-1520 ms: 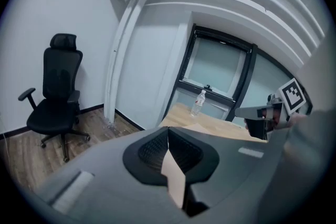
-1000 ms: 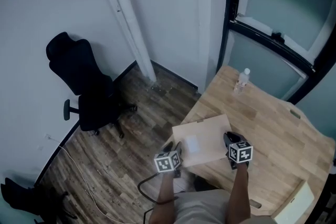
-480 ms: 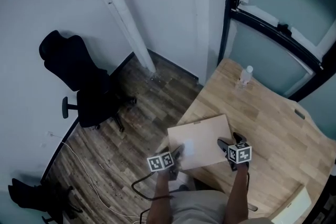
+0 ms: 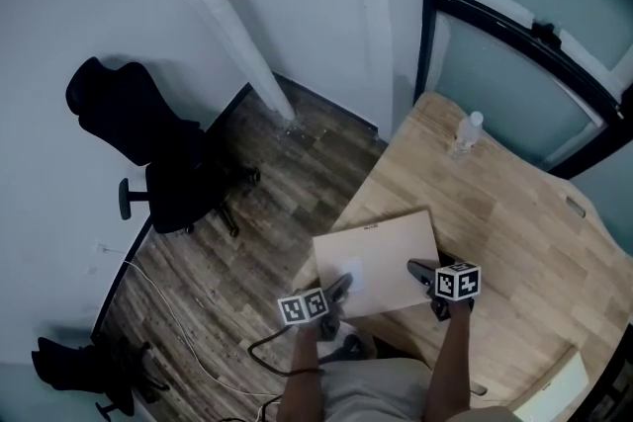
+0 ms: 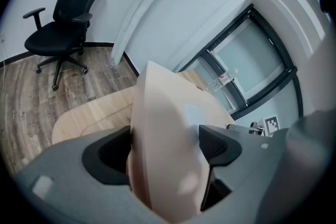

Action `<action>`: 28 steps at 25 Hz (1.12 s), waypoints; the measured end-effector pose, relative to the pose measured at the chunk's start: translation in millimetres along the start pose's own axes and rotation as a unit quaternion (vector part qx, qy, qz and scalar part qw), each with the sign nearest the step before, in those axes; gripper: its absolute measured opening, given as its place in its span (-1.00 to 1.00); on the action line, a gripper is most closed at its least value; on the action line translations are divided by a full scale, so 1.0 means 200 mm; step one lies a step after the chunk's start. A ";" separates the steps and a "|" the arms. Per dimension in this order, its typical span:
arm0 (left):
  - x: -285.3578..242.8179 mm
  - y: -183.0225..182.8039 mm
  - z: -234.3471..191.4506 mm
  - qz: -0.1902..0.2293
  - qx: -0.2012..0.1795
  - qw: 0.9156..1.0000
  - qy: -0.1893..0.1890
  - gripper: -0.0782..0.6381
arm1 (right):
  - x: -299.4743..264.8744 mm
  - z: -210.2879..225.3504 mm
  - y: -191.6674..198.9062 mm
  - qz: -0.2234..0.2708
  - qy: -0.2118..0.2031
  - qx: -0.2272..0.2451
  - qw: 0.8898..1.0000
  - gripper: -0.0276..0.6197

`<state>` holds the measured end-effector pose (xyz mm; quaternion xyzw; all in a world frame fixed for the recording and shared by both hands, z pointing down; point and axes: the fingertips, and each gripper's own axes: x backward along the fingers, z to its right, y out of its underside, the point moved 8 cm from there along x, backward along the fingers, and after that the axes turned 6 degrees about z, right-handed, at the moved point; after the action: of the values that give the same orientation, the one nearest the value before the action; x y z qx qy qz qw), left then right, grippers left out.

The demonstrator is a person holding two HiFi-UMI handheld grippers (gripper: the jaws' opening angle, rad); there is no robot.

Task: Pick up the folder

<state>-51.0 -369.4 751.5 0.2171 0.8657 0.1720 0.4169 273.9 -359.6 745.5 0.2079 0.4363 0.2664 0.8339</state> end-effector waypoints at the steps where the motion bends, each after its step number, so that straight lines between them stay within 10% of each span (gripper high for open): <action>1: 0.00 0.00 0.00 0.003 0.002 1.000 -0.003 0.31 | -0.01 0.01 0.00 -0.001 -0.003 -0.006 1.000 0.32; 16: 0.09 0.08 0.01 0.049 0.008 0.998 -0.028 0.31 | 0.00 -0.08 -0.02 0.002 -0.007 0.058 0.998 0.32; 28: 0.48 -0.20 0.17 0.169 -0.060 0.984 -0.004 0.31 | 0.22 -0.48 -0.29 0.107 -0.035 0.138 0.984 0.32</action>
<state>-87.9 -349.6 649.5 0.3356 0.8029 0.2907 0.3978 228.7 -366.2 633.6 0.3756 0.4144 0.2840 0.7788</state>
